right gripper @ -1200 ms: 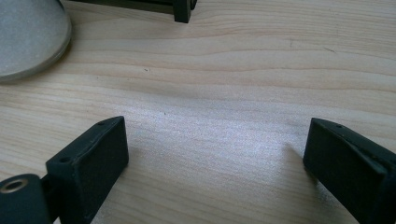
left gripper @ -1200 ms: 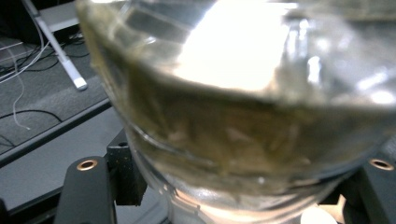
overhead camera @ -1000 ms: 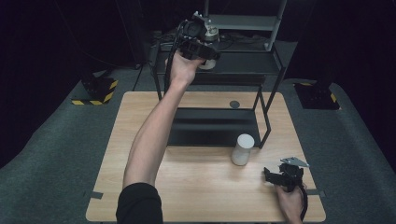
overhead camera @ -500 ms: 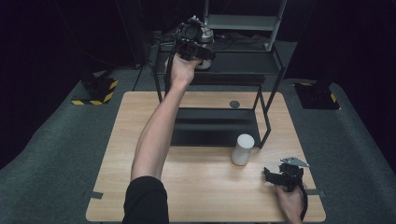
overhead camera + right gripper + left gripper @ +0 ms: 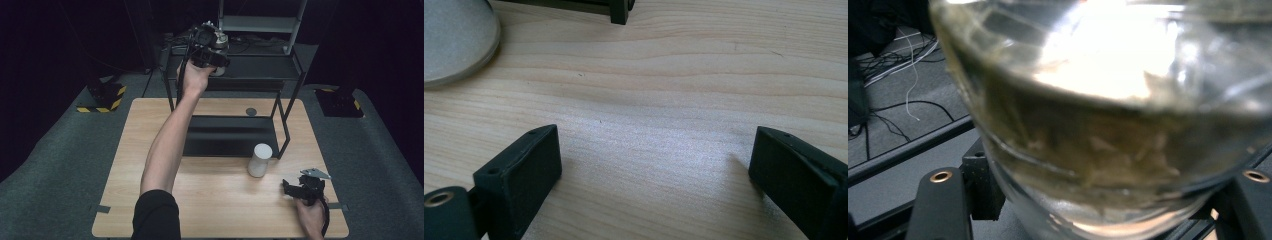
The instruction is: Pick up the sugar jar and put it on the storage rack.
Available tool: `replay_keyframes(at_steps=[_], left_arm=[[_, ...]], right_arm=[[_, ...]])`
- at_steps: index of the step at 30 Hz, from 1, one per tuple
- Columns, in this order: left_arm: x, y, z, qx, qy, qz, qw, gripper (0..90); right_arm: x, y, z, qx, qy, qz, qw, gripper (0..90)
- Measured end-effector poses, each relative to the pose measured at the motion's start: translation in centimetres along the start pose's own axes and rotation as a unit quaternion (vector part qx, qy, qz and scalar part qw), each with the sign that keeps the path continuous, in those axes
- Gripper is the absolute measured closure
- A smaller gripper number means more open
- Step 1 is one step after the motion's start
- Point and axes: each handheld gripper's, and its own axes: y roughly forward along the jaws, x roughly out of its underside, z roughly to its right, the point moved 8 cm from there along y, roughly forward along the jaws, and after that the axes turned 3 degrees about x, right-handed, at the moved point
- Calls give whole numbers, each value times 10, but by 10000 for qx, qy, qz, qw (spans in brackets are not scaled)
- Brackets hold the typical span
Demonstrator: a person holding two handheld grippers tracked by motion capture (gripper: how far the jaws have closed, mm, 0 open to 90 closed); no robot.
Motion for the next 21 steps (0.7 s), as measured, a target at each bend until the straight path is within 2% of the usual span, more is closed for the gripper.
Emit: replay_keyframes(at_steps=[6,13,21], left_arm=[[2,0,-3,33,-30,35,10000,306],[5,0,-2,35,56,62,10000,305],[7,0,-2,51,59,124,9999,304]], right_arm=[[0,0,0,0,0,0,10000,58],[0,0,0,0,0,0,10000,58],[0,0,0,0,0,-1,10000,58]])
